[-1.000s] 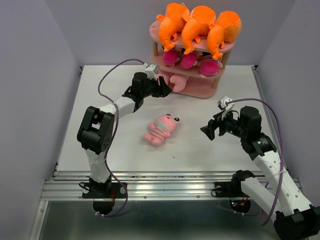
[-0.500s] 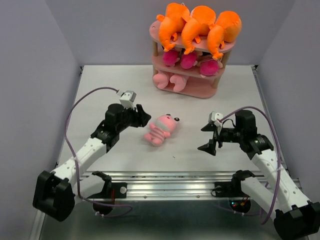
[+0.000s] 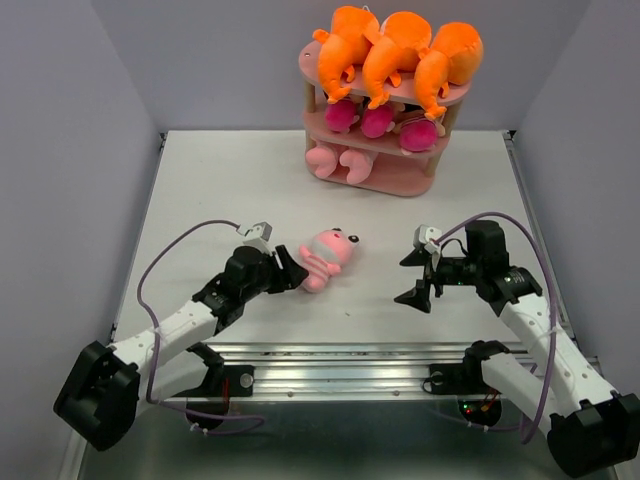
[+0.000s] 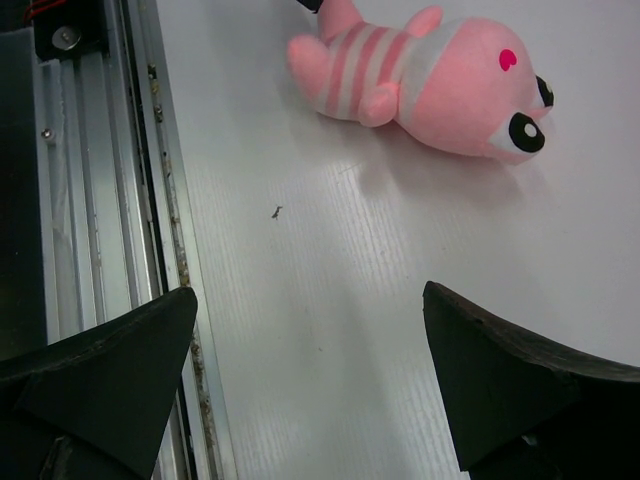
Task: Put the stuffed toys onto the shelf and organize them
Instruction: Grab a stuffed toy with the left arm
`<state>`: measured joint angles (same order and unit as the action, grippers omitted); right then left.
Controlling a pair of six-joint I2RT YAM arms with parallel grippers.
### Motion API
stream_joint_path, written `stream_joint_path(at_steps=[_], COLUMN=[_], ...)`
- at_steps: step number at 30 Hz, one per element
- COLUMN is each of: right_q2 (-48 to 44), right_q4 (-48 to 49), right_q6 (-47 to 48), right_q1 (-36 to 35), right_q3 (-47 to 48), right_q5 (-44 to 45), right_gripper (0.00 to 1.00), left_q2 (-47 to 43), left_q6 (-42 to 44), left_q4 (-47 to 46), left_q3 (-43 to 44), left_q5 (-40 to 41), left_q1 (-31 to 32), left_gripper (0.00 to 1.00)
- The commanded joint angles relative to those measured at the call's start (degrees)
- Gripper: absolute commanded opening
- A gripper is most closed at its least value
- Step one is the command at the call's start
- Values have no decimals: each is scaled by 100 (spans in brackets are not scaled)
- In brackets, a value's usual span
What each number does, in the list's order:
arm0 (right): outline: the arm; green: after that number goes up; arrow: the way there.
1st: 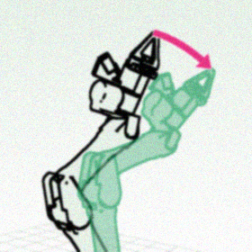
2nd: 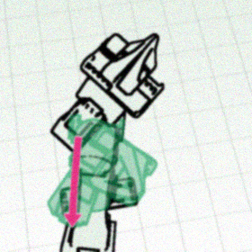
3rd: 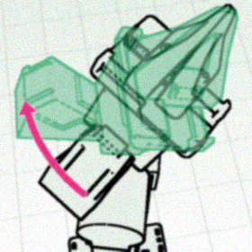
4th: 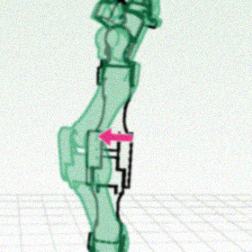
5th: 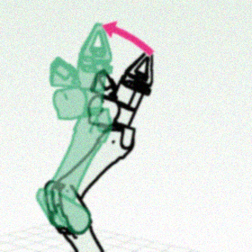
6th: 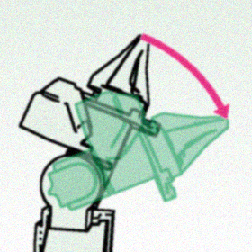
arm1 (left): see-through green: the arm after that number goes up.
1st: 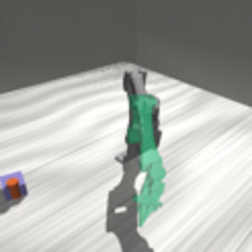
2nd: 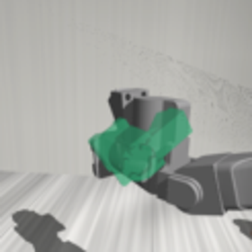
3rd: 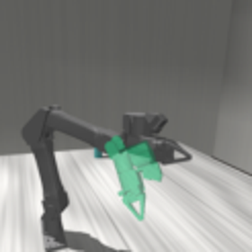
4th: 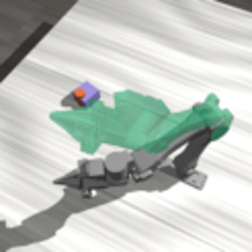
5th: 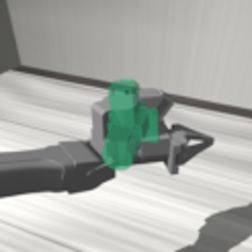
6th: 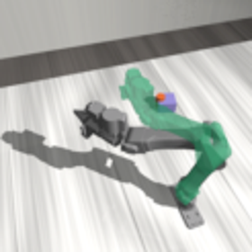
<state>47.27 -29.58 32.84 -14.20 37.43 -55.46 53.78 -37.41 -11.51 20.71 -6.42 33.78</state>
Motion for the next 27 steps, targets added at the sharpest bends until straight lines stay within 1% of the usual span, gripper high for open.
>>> stream_joint_path(at_steps=[1,5,8,10,12,13,14,15,16,17,21,22,24,26,27], right_q2=[11,37,46,37,20,-7,-16,-16,-16,-33,-16,2,37,90,159], right_q4=[146,137,111,58,23,14,5,-30,-56,-91,-932,-1083,-1390,-1611,-1951], right_q6=[117,135,187,258,293,328,346,363,442,512,1775,2327,2970,3385,3892], right_q1=[74,75,75,75,75,75,75,75,75,75,75,75,75,75,75], right_q3=[-34,-52,-43,-52,-43,-43,-60,-52,-60,-69,-104,-113,-52,44,176], right_q5=[18,-8,-61,-149,-201,-219,-228,-280,-316,-368,-904,-888,-713,-537,-414], right_gripper=[100,100,100,100,100,100,100,100,100,100,100,100,100,100,100], left_q2=[378,625,713,713,739,783,801,827,853,862,827,845,915,976,1055], left_q6=[-601,-724,-856,-909,-882,-847,-812,-777,-664,-576,-416,-451,-617,-793,-864], left_q4=[-993,-1345,-1389,-1451,-1459,-1477,-1512,-1573,-1626,-1670,-1609,-1574,-1565,-1565,-1556], left_q3=[-225,-322,-339,-383,-383,-383,-383,-392,-375,-340,-155,-120,29,73,195], left_q5=[62,123,307,404,448,431,396,274,185,80,-297,-395,-806,-1018,-1228], left_q1=[173,217,217,217,217,217,217,217,225,269,673,804,937,1051,1121], left_gripper=[66,65,56,42,26,23,16,4,1,0,0,0,0,0,0])
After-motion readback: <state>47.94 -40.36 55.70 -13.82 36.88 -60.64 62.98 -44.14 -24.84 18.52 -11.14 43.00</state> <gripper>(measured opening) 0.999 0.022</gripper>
